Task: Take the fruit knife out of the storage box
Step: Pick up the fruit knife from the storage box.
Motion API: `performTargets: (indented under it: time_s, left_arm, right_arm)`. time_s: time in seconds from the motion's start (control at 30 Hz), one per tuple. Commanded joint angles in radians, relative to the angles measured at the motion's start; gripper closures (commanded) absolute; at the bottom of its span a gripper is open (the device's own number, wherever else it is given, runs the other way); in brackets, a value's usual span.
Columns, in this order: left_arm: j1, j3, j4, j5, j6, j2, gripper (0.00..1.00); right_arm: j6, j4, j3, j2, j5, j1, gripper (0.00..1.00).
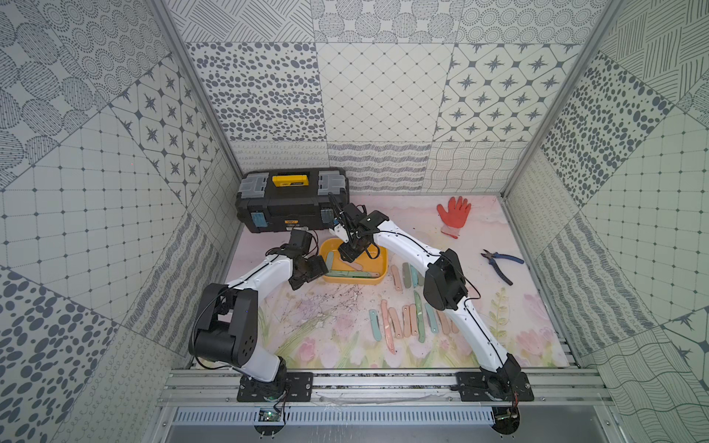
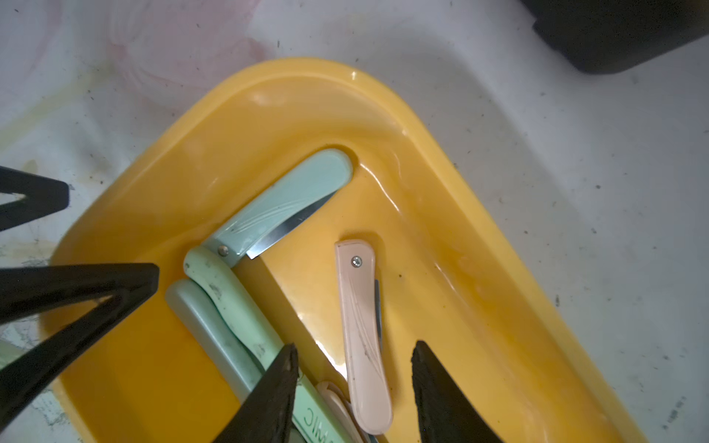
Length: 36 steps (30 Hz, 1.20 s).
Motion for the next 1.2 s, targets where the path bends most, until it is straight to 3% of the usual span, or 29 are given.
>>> performTargets:
  time_s: [0.0,0.2,0.9,1.17]
  left_arm:
    - [0.004,0.021,-0.005,0.01,0.006,0.009,0.14]
    - [0.003,0.022,-0.001,0.009,0.007,0.009,0.14]
    - [0.003,0.015,-0.003,0.003,0.01,0.0,0.14]
    - [0.003,0.012,-0.004,0.002,0.01,-0.004,0.14]
  right_arm:
    - [-0.022,-0.02,0.049,0.03,-0.001,0.008,0.48]
    - [-0.023,-0.093,0.132,0.094,0.004,0.01,0.47]
    - [-0.021,-0.18,0.193,0.206,0.052,0.019,0.47]
    - [-0.011,-0.174,0.181,0.194,0.068,0.02,0.73]
